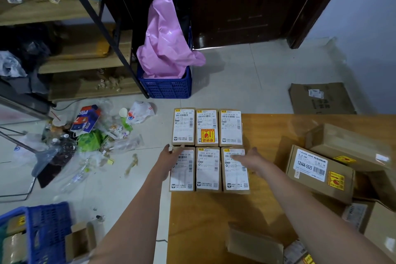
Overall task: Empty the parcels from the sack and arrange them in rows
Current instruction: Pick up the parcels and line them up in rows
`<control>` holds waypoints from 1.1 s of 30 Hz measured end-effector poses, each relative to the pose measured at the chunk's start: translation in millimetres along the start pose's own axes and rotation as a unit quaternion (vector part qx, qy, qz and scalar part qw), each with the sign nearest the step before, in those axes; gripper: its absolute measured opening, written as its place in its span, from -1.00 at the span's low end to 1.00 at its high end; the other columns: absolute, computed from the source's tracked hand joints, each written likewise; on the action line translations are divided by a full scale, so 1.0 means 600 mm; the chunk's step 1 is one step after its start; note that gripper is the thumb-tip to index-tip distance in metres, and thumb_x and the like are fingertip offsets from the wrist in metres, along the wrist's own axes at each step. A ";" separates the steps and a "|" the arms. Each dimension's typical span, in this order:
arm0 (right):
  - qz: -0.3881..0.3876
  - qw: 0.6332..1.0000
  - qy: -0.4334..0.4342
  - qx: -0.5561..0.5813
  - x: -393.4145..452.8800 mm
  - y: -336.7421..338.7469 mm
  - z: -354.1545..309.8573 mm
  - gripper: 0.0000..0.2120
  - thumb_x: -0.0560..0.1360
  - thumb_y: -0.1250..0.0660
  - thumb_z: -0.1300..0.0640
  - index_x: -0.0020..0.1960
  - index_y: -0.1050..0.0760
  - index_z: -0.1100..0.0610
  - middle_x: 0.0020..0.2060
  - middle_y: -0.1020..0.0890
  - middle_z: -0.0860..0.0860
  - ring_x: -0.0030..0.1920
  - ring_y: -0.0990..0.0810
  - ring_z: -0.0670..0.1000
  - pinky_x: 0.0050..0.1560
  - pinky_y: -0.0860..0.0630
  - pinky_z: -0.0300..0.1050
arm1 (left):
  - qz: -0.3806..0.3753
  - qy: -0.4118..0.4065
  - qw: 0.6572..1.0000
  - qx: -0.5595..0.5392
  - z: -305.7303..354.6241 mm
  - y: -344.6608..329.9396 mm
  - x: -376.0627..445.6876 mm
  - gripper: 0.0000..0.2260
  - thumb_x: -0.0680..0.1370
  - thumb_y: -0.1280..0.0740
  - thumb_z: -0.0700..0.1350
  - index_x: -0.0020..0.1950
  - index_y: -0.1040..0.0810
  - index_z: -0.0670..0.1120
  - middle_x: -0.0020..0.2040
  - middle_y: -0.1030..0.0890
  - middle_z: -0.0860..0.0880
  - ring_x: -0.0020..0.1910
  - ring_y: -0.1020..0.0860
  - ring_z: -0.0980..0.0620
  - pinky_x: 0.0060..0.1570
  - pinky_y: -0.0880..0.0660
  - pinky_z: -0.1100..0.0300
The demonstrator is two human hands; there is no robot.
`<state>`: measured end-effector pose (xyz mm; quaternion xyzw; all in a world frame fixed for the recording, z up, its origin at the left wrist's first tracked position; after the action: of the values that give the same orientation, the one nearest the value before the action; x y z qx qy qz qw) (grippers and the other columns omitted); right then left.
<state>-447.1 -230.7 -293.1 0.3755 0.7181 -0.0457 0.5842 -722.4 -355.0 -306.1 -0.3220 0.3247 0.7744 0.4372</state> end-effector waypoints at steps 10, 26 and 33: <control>-0.016 0.999 0.045 0.008 -0.032 -0.031 0.002 -0.61 0.56 -0.41 0.16 0.36 -0.48 0.18 0.33 -0.56 0.08 0.31 -0.54 0.15 0.19 -0.50 -0.03 | -0.011 -0.006 1.000 0.028 -0.039 -0.014 -0.008 -0.60 0.56 -0.35 0.15 0.25 -0.53 -0.11 0.14 -0.66 -0.11 0.05 -0.65 -0.11 0.13 -0.57 -0.07; 0.105 0.992 0.054 -0.047 -0.137 0.069 0.074 -0.34 0.63 -0.25 -0.06 0.57 -0.12 0.27 0.52 -0.27 0.19 0.45 -0.35 0.23 0.33 -0.41 0.02 | 0.122 -0.181 0.971 0.098 0.060 -0.032 -0.143 -0.77 0.61 -0.21 -0.11 -0.23 -0.43 -0.14 -0.35 -0.45 -0.05 -0.32 -0.41 -0.06 -0.35 -0.30 0.18; 0.041 0.995 0.072 -0.059 -0.199 0.042 0.119 -0.32 0.56 -0.35 -0.11 0.51 -0.22 0.22 0.29 -0.47 0.14 0.26 -0.51 0.18 0.17 -0.54 0.03 | -0.068 -0.077 0.984 0.145 -0.026 -0.128 -0.228 -0.84 0.62 -0.22 -0.14 -0.06 -0.56 -0.16 -0.21 -0.49 -0.11 -0.33 -0.47 -0.04 -0.33 -0.40 0.16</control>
<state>-370.4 -306.8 -201.6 0.3722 0.7434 0.0476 0.5536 -595.0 -400.2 -225.1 -0.2160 0.3766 0.7099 0.5547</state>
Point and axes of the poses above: each hand's wrist, its own x-axis towards the middle knuckle, its own y-axis out of the back of the hand, z = x × y, the point moved 8 cm from there along x, towards the middle knuckle
